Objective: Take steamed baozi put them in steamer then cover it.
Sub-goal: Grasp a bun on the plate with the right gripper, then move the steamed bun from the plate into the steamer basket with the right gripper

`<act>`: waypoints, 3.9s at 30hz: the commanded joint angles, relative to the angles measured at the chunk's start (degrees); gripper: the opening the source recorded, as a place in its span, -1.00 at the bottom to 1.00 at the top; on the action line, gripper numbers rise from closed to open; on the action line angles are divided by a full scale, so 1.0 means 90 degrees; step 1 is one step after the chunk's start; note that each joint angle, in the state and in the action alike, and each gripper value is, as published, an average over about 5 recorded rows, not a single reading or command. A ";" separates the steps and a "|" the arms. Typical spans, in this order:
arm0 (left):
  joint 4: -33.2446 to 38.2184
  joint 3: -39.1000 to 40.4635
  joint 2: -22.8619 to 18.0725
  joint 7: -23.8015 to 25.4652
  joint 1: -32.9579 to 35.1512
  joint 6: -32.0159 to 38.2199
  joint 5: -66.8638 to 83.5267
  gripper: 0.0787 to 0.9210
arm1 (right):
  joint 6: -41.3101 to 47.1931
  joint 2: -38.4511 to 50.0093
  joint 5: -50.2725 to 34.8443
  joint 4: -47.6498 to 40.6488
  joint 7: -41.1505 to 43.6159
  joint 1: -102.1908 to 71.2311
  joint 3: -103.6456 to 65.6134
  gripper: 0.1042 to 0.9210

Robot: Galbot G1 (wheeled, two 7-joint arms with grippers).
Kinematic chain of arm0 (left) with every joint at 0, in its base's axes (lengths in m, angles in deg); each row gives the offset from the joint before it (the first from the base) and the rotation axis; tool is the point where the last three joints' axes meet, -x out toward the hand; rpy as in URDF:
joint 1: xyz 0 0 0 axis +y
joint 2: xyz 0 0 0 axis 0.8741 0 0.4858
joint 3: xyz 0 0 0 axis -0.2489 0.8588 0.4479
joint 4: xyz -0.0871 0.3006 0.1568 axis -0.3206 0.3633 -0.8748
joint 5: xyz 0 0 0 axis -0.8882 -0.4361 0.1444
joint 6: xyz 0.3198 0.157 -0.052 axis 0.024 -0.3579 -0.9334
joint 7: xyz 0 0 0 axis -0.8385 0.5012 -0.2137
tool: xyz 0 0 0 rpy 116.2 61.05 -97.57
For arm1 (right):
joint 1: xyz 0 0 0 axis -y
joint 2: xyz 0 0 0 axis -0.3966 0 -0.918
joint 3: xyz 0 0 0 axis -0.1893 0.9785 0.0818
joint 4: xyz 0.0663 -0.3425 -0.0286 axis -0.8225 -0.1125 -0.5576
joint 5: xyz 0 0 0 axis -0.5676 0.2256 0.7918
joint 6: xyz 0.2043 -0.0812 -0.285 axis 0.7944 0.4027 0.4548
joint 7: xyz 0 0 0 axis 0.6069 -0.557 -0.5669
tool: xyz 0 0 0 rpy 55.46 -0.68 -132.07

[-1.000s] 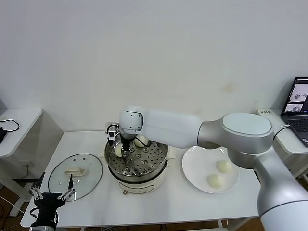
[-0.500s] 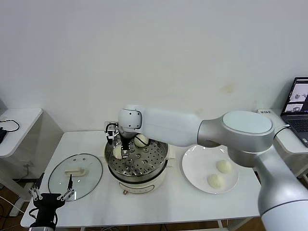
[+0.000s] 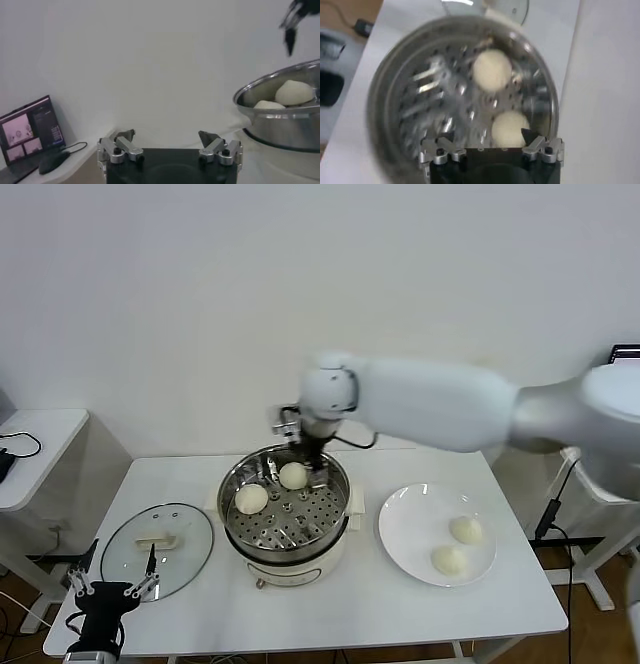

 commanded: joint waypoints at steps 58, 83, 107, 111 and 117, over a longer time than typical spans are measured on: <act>-0.0139 0.0065 -0.0221 0.0031 0.0177 0.0010 -0.0249 0.77 | -0.1225 0.3010 0.3355 -0.0102 -0.0346 -0.5302 -0.3113 0.71; -0.0108 0.0065 -0.0194 0.0019 0.0142 0.0015 -0.0210 0.77 | -0.1171 0.3156 0.2412 0.0031 0.0551 -0.2870 -0.2617 0.34; -0.0027 -0.0061 -0.0187 0.0015 0.0157 0.0004 -0.0164 0.77 | -0.1271 -0.0139 0.0612 -0.0045 -0.0461 -0.0604 -0.0986 0.35; -0.0012 -0.0129 -0.0200 0.0011 0.0171 0.0006 -0.0140 0.77 | -0.1710 -0.0451 0.0752 0.0084 -0.0551 -0.0867 -0.0843 0.35; 0.0038 -0.0184 -0.0233 0.0009 0.0172 0.0004 -0.0133 0.77 | -0.2523 -0.0811 0.1547 0.0069 -0.0710 -0.1182 -0.0485 0.35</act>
